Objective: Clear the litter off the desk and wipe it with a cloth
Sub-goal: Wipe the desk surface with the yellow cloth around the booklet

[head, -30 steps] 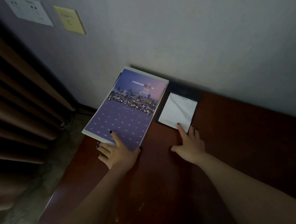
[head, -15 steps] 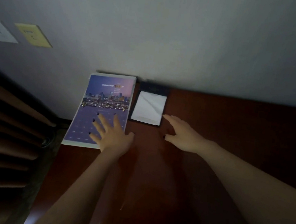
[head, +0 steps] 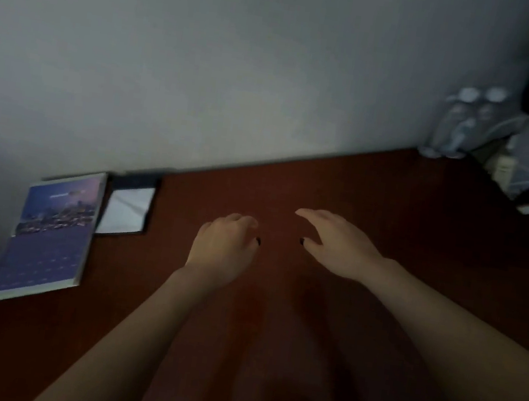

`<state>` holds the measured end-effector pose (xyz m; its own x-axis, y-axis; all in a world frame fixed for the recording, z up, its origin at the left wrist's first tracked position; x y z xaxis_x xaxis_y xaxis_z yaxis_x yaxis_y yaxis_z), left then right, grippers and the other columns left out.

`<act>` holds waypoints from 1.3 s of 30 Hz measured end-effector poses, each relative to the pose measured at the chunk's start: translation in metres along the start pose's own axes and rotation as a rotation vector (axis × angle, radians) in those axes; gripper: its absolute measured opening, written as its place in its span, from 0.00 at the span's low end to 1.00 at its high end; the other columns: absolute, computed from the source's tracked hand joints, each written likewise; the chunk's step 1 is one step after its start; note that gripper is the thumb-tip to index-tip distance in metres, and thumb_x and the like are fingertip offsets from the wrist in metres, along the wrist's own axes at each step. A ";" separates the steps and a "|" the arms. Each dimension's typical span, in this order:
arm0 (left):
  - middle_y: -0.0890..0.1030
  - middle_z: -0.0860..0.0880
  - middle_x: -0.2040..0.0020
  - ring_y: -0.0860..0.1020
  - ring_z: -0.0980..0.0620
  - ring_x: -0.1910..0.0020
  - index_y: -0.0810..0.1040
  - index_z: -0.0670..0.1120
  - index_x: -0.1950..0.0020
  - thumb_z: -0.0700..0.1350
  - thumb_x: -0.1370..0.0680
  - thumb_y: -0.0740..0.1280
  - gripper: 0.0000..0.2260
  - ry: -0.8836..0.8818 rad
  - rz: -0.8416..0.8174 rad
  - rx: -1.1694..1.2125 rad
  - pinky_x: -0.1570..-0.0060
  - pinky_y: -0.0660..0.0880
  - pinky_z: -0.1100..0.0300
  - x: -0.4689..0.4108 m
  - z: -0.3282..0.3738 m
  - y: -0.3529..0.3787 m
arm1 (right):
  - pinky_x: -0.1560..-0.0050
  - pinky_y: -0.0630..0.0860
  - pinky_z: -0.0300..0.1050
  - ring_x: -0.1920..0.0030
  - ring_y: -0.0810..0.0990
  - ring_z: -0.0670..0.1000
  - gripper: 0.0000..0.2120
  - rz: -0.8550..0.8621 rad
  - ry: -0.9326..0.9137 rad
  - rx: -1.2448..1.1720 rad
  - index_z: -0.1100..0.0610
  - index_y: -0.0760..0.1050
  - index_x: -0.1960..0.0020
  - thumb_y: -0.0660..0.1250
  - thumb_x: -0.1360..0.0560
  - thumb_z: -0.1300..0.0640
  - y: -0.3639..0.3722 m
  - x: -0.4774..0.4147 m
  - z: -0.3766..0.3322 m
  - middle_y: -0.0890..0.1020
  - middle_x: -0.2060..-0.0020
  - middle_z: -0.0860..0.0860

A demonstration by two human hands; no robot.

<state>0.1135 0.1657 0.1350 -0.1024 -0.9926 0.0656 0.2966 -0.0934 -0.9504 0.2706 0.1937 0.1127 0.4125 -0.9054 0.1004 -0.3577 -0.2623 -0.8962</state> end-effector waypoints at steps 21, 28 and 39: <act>0.82 0.50 0.52 0.79 0.48 0.52 0.79 0.52 0.45 0.48 0.21 0.59 0.10 0.608 -0.286 0.035 0.53 0.77 0.53 -0.093 0.640 0.218 | 0.45 0.76 0.48 0.43 0.78 0.49 0.18 0.246 0.443 -0.056 0.52 0.72 0.34 0.64 0.23 0.55 -0.214 0.347 0.504 0.79 0.40 0.50; 0.83 0.49 0.55 0.80 0.49 0.55 0.80 0.48 0.46 0.47 0.21 0.61 0.10 0.744 -0.279 0.162 0.56 0.78 0.53 -0.180 0.825 0.249 | 0.45 0.72 0.43 0.42 0.78 0.52 0.16 0.313 0.569 -0.006 0.56 0.73 0.35 0.63 0.22 0.57 -0.327 0.372 0.663 0.79 0.40 0.52; 0.82 0.44 0.55 0.79 0.48 0.57 0.80 0.40 0.48 0.45 0.21 0.60 0.12 0.925 -0.265 0.139 0.57 0.77 0.51 -0.258 1.110 0.304 | 0.44 0.71 0.45 0.44 0.78 0.54 0.15 0.398 0.585 -0.008 0.56 0.75 0.37 0.63 0.23 0.61 -0.462 0.438 0.889 0.81 0.43 0.54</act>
<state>1.2842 0.3069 0.1664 -0.8705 -0.4897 -0.0491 0.2597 -0.3723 -0.8910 1.3617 0.2157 0.1866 -0.2678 -0.9633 -0.0165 -0.3947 0.1253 -0.9102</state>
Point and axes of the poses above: each hand's wrist, its own x-axis away from the middle knuckle, its own y-axis out of the palm, z = x × y, the point moved 8 cm from there along -x, towards the middle knuckle
